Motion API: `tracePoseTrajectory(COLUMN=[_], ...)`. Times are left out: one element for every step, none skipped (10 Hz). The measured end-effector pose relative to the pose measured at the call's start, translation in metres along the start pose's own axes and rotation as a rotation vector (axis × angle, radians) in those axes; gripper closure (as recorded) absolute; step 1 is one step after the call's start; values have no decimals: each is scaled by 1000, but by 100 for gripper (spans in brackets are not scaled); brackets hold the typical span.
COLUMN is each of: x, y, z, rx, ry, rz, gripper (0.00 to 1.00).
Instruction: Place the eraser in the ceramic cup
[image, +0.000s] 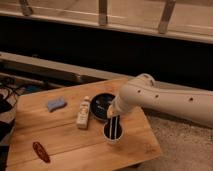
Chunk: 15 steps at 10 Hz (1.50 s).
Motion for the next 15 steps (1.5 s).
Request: tracePoseTrajectory(x=[1,1,2,2,2,2,3,4,4,4,5,5,6,6,6], y=[0,0,0,0,0,0,0,0,0,0,0,0,0,0,0], z=[0,1,1,1,1,2,2,2,3,3,3,3,4,4,4], rx=[0,-1,-1,-1,-1,-1,-1,-1,-1,-1,-2,-2,-2,-2,-3], ry=[0,0,0,0,0,0,-1,-1,0,0,0,0,0,0,-1], rz=[0,0,0,0,-1,-1,-1,-1,-2,-2,-2,-3,-3,-3,-3], gripper=[98,98,98,98,98,98,98,98,98,94,83,78,78,78,78])
